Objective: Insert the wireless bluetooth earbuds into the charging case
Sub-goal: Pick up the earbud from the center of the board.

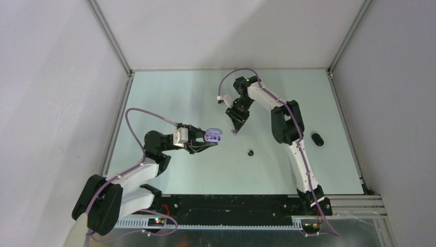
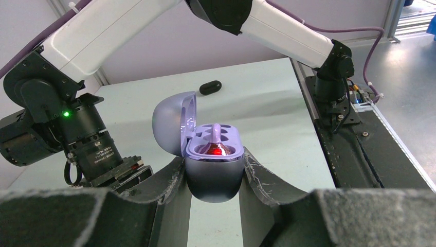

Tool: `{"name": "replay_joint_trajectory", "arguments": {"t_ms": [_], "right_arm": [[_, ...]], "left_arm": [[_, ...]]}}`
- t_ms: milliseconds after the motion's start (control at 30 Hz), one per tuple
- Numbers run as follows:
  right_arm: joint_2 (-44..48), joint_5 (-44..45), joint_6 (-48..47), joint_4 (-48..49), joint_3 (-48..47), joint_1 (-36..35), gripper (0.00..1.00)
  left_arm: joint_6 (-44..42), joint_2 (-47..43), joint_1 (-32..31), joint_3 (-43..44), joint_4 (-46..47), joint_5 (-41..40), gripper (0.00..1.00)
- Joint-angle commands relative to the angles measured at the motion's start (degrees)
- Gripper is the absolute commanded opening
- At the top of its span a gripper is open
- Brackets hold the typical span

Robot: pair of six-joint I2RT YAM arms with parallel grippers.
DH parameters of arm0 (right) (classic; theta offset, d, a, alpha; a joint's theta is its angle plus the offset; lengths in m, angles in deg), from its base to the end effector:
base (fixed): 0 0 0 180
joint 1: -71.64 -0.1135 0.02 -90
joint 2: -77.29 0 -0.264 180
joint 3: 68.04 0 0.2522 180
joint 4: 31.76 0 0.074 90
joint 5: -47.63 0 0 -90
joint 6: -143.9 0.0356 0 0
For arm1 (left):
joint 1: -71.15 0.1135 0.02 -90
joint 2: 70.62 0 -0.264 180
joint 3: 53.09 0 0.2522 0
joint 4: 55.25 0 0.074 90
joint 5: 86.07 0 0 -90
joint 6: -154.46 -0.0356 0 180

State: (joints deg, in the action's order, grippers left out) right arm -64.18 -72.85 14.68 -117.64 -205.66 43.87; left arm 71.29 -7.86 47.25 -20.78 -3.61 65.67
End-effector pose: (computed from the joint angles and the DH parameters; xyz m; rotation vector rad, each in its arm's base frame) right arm 0.4151 0.2390 0.1563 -1.6447 2.4819 0.8064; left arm 0.1713 -0.1102 0.2533 1.1346 0.9638 -1.0804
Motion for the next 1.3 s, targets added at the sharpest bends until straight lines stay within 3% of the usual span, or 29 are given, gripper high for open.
{"name": "replay_joint_trajectory", "arguments": {"t_ms": [0,300,733,833,867,967,1033,1200,1267], "right_arm": [[-2.02,-1.37,-0.46,-1.44,-2.10,-0.33,0.37],[-2.83,-4.20,-0.07,-2.55,-3.21,-0.06,0.28],[-4.66,-8.72,2.33,-4.86,-6.75,1.02,0.27],[-4.83,-9.62,2.73,-5.23,-7.23,1.33,0.14],[-4.85,-9.83,2.68,-5.58,-7.39,1.41,0.05],[-4.91,-10.63,2.73,-6.39,-8.33,1.76,0.00],[-4.83,-10.84,2.81,-6.69,-8.68,2.09,0.03],[-3.59,-8.33,5.30,-6.47,-8.90,2.77,0.31],[-2.83,-4.95,8.68,-6.44,-8.28,2.83,0.38]], "left_arm": [[-1.80,-1.08,0.32,0.29,1.73,0.40,0.00],[-1.97,-1.32,0.34,0.18,1.60,0.48,0.00],[-2.11,-1.41,0.28,0.12,1.58,0.65,0.00],[-2.13,-1.41,0.34,0.09,1.61,0.74,0.00],[-2.16,-1.46,0.34,0.09,1.64,0.75,0.00],[-2.17,-1.53,0.33,0.15,1.60,0.75,0.00],[-2.17,-1.58,0.28,0.10,1.65,0.73,0.00],[-1.98,-1.68,0.28,0.13,1.72,0.76,0.00],[-1.69,-1.69,0.33,0.14,1.89,0.78,0.00]]}}
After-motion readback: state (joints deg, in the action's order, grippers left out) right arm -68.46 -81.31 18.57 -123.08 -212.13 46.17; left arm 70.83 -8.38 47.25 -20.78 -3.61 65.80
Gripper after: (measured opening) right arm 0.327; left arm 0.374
